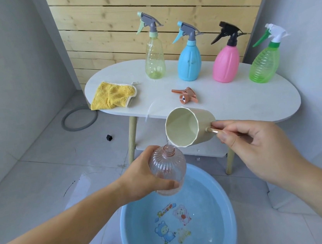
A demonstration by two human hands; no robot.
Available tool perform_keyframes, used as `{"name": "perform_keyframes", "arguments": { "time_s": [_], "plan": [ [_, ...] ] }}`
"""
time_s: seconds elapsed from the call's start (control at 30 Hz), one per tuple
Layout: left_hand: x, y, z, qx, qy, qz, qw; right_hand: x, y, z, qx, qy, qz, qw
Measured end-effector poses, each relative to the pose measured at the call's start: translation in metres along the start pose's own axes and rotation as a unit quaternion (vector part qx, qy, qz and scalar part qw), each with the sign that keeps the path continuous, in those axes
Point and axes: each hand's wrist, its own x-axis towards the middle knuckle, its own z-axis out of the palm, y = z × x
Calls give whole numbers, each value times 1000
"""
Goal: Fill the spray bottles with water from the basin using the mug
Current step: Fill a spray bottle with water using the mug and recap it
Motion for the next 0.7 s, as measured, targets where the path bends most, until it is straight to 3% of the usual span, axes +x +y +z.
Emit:
{"name": "perform_keyframes", "arguments": {
  "time_s": [0.7],
  "plan": [
    [2, -2, 2, -8, 1, 2, 1000, -1, 1, -1, -12, -4, -9, 1000]
  ]
}}
